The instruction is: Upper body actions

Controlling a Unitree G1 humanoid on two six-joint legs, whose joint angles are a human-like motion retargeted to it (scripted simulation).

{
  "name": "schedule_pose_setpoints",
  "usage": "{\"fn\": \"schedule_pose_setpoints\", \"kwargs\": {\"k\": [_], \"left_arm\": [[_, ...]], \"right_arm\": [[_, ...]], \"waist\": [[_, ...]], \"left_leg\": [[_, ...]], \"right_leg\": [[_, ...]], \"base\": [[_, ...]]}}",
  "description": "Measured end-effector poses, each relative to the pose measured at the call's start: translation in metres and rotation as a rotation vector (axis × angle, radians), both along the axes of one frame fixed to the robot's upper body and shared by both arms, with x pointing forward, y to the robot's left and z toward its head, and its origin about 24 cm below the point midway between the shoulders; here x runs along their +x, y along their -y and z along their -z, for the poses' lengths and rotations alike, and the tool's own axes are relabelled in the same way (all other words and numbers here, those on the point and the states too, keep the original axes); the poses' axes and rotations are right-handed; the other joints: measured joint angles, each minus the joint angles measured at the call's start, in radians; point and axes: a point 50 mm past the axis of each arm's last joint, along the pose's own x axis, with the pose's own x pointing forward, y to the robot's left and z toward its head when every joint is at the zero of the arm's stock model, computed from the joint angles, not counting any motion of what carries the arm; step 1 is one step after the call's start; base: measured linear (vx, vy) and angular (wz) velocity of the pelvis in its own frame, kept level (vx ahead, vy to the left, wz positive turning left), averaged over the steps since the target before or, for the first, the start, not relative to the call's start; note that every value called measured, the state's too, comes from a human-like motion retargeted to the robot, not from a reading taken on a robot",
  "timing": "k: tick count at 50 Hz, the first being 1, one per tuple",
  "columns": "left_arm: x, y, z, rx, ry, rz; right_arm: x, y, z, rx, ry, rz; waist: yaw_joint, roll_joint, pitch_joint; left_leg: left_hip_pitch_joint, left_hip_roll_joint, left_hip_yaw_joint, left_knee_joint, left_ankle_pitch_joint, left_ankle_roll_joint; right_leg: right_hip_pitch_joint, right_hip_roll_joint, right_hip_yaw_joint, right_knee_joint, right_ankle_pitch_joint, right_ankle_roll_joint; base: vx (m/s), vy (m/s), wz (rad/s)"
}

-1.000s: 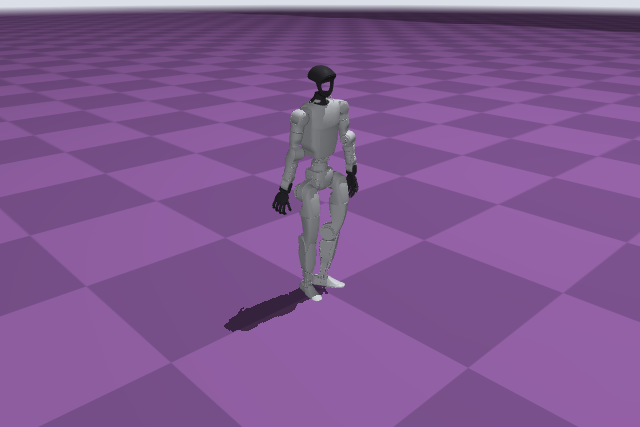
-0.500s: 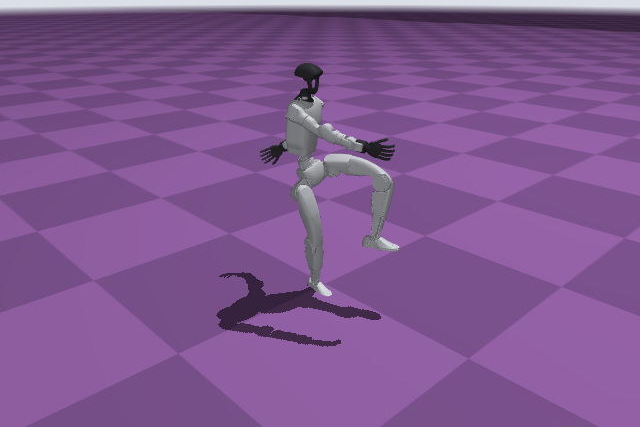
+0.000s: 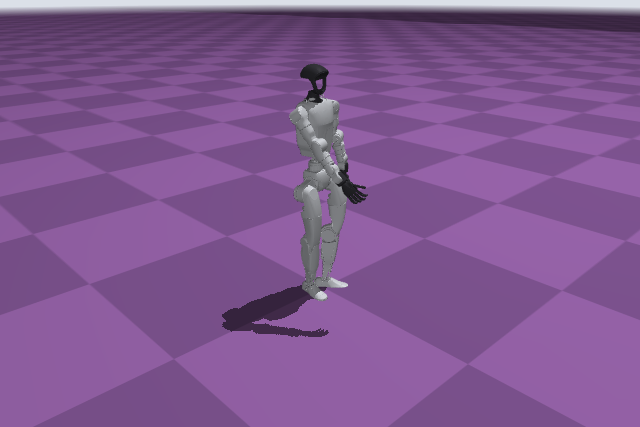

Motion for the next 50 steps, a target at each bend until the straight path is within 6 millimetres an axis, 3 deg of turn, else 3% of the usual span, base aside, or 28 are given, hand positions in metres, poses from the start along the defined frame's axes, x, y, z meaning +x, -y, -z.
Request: {"fn": "schedule_pose_setpoints", "kwargs": {"k": [3, 5, 7, 10, 15, 18, 20, 22, 25, 28, 30, 32, 35, 39, 42, 44, 47, 48, 50], "left_arm": [[0.026, 0.008, 0.001, -0.018, 0.056, 0.058], [0.048, 0.011, -0.001, -0.015, 0.104, 0.090], [0.059, 0.011, -0.002, -0.009, 0.130, 0.131], [0.069, 0.010, -0.005, -0.009, 0.137, 0.208], [0.040, 0.006, -0.004, -0.022, -0.021, 0.297], [0.026, 0.010, -0.005, -0.082, -0.115, 0.253], [0.039, 0.016, -0.005, -0.099, -0.047, 0.168], [0.078, 0.019, -0.009, -0.086, 0.085, 0.075], [0.159, 0.030, -0.029, -0.036, 0.330, 0.011], [0.249, 0.028, -0.078, 0.043, 0.626, 0.039], [0.298, 0.023, -0.121, 0.099, 0.809, 0.042], [0.333, 0.019, -0.163, 0.147, 0.977, 0.017], [0.363, 0.011, -0.212, 0.198, 1.155, -0.049], [0.379, 0.002, -0.249, 0.221, 1.261, -0.116], [0.378, 0.002, -0.247, 0.223, 1.249, -0.099], [0.372, 0.004, -0.234, 0.227, 1.207, -0.072], [0.356, 0.008, -0.201, 0.239, 1.110, -0.012], [0.348, 0.009, -0.188, 0.244, 1.069, 0.011], [0.326, 0.003, -0.160, 0.255, 0.987, 0.062]], "right_arm": [[-0.023, 0.013, 0.018, -0.034, -0.077, -0.039], [-0.035, 0.021, 0.026, -0.059, -0.110, -0.055], [-0.049, 0.035, 0.035, -0.096, -0.143, -0.045], [-0.077, 0.055, 0.048, -0.151, -0.209, -0.018], [-0.159, 0.073, 0.077, -0.185, -0.440, 0.031], [-0.205, 0.081, 0.085, -0.231, -0.579, -0.003], [-0.234, 0.090, 0.087, -0.303, -0.659, -0.059], [-0.265, 0.104, 0.086, -0.380, -0.737, -0.120], [-0.317, 0.127, 0.078, -0.465, -0.898, -0.177], [-0.382, 0.145, 0.058, -0.507, -1.126, -0.117], [-0.424, 0.153, 0.040, -0.519, -1.282, -0.027], [-0.460, 0.158, 0.021, -0.532, -1.398, 0.089], [-0.500, 0.163, -0.007, -0.557, -1.518, 0.262], [-0.515, 0.165, -0.018, -0.577, -1.547, 0.422], [-0.511, 0.158, -0.012, -0.550, -1.522, 0.425], [-0.503, 0.150, -0.003, -0.522, -1.495, 0.373], [-0.482, 0.139, 0.015, -0.484, -1.422, 0.256], [-0.471, 0.137, 0.023, -0.476, -1.386, 0.216], [-0.432, 0.136, 0.043, -0.460, -1.284, 0.105]], "waist": [[-0.059, 0.011, -0.006], [-0.086, 0.013, -0.003], [-0.076, 0.005, 0.016], [-0.040, -0.011, 0.029], [-0.029, -0.025, 0.014], [-0.061, 0.006, 0.022], [-0.112, 0.043, 0.044], [-0.145, 0.064, 0.073], [-0.276, 0.089, 0.131], [-0.418, 0.119, 0.221], [-0.490, 0.131, 0.273], [-0.541, 0.137, 0.291], [-0.587, 0.155, 0.314], [-0.613, 0.153, 0.327], [-0.603, 0.159, 0.285], [-0.583, 0.176, 0.246], [-0.536, 0.206, 0.195], [-0.517, 0.209, 0.176], [-0.450, 0.160, 0.161]], "left_leg": [[-0.047, -0.059, -0.211, -0.060, 0.051, 0.026], [-0.064, -0.057, -0.137, -0.078, 0.059, 0.022], [-0.077, -0.086, -0.231, -0.065, 0.051, 0.053], [-0.072, -0.109, -0.219, -0.060, 0.036, 0.073], [-0.055, -0.126, -0.259, -0.048, 0.006, 0.103], [-0.070, -0.075, -0.260, -0.023, -0.008, 0.102], [-0.086, -0.027, -0.278, -0.002, -0.009, 0.099], [-0.086, 0.003, -0.233, 0.002, -0.007, 0.101], [-0.105, 0.022, -0.264, 0.028, -0.003, 0.112], [-0.100, 0.084, -0.295, 0.080, -0.018, 0.119], [-0.093, 0.129, -0.289, 0.122, -0.044, 0.124], [-0.096, 0.160, -0.266, 0.153, -0.073, 0.134], [-0.099, 0.190, -0.267, 0.203, -0.117, 0.161], [-0.100, 0.171, -0.304, 0.224, -0.122, 0.176], [-0.108, 0.143, -0.320, 0.181, -0.089, 0.159], [-0.122, 0.142, -0.317, 0.153, -0.068, 0.147], [-0.135, 0.139, -0.309, 0.121, -0.048, 0.139], [-0.136, 0.132, -0.299, 0.112, -0.045, 0.137], [-0.098, 0.089, -0.229, 0.108, -0.060, 0.135]], "right_leg": [[-0.009, -0.018, -0.032, -0.012, 0.009, 0.021], [-0.032, -0.033, -0.048, -0.015, 0.016, 0.036], [-0.027, -0.049, -0.053, -0.020, 0.028, 0.045], [-0.027, -0.072, -0.054, -0.008, 0.035, 0.053], [-0.073, -0.099, -0.068, 0.124, 0.073, 0.056], [-0.246, -0.124, -0.066, 0.423, 0.281, 0.038], [-0.409, -0.090, -0.003, 0.681, 0.364, 0.012], [-0.572, -0.112, 0.000, 0.957, 0.316, 0.007], [-0.821, -0.224, -0.086, 1.299, 0.249, -0.071], [-1.045, -0.266, -0.125, 1.459, 0.227, -0.128], [-1.183, -0.286, -0.143, 1.491, 0.233, -0.183], [-1.325, -0.275, -0.146, 1.475, 0.237, -0.237], [-1.451, -0.221, -0.127, 1.398, 0.235, -0.240], [-1.427, -0.198, -0.149, 1.330, 0.245, -0.240], [-1.313, -0.211, -0.193, 1.310, 0.250, -0.238], [-1.193, -0.218, -0.221, 1.274, 0.268, -0.209], [-0.994, -0.215, -0.203, 1.192, 0.313, -0.111], [-0.925, -0.213, -0.192, 1.151, 0.330, -0.089], [-0.777, -0.198, -0.119, 1.058, 0.371, -0.066]], "base": [[0.01, 0.34, 0.54], [-0.19, 0.19, 0.37], [0.06, 0.27, -0.02], [0.10, 0.22, -0.33], [0.16, 0.16, -0.09], [-0.04, 0.17, 0.04], [-0.12, 0.13, -0.07], [-0.14, 0.24, -0.13], [-0.18, 0.23, 0.86], [-0.08, 0.14, 1.44], [0.02, 0.05, 1.09], [0.06, 0.09, 0.51], [0.09, 0.17, 0.07], [0.01, 0.05, -0.22], [-0.03, -0.10, -0.29], [0.02, -0.10, -0.32], [0.05, 0.00, -0.37], [0.06, 0.02, -0.68], [0.08, 0.03, -1.01]]}}
